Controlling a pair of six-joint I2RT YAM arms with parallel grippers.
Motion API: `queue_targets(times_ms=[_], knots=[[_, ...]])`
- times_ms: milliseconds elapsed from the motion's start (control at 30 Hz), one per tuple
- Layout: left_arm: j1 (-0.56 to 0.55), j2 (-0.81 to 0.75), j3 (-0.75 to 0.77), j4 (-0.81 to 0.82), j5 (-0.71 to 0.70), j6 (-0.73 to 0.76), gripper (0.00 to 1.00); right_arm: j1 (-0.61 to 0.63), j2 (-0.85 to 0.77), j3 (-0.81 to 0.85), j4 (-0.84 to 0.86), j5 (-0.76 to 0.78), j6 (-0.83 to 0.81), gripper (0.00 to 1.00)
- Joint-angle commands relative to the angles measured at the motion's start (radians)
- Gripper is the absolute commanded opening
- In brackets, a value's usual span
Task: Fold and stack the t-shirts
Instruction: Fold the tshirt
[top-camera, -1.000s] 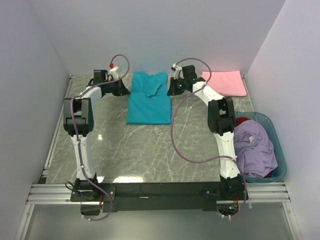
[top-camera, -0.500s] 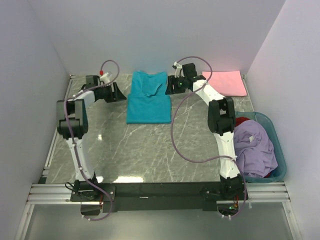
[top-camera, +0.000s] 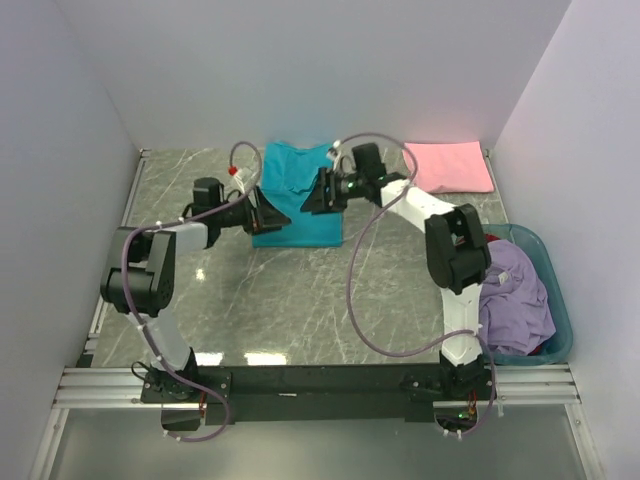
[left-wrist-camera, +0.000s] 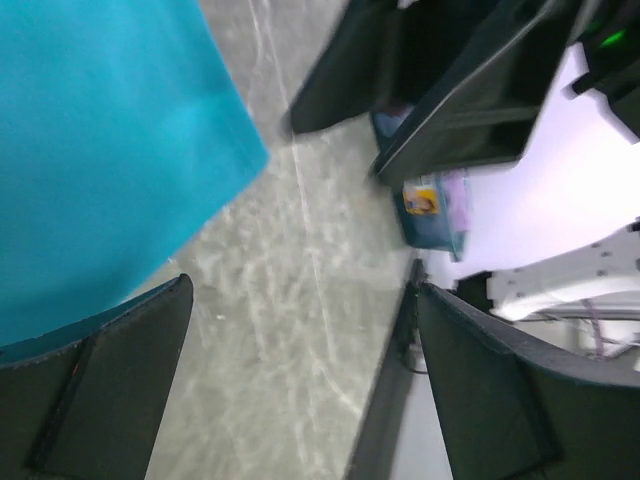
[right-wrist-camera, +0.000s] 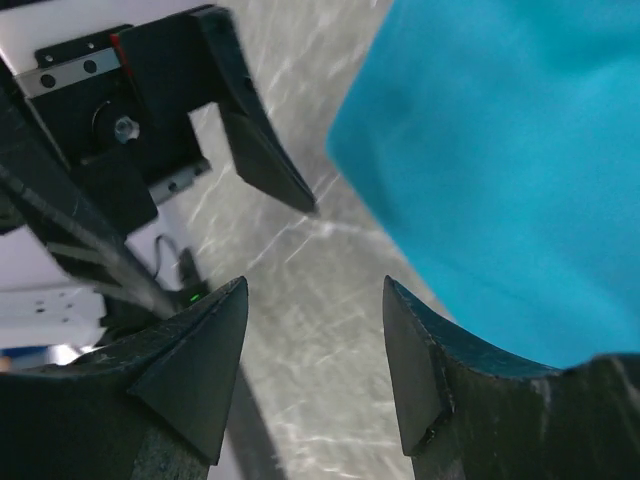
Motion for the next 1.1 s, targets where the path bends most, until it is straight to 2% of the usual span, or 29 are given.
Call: queue_targets(times_ms=[0,133,233,500,733,933,1067], knots=[[-0.033,0.043,-0.035,0.294,0.042,-0.224,0.99,0.037,0.066,-0.055,0.156,-0.096,0.18,0.62],[-0.056,0.149,-0.046,0.437,0.018,-0.324,0.99,0.055,0.125,-0.107,0.303,-0.105,0.315,0.62],[-0.056,0.221,-0.054,0.5,-0.017,-0.399,0.99,0.06,0.157,-0.159,0.364,-0.077,0.364,0.66],[-0.015,0.267,-0.098,0.312,-0.16,-0.31,0.99,0.006,0.186,-0.23,0.237,0.094,0.316,0.69],[0.094,0.264,-0.184,0.338,-0.085,-0.296,0.99,-0.078,0.146,-0.34,0.197,0.089,0.271,0.7],[0.146,0.249,-0.238,0.359,-0.043,-0.286,0.99,-0.124,0.128,-0.365,0.168,0.087,0.259,0.7],[0.174,0.235,-0.247,0.293,-0.036,-0.229,1.0,-0.137,0.111,-0.36,0.147,0.021,0.25,0.7]])
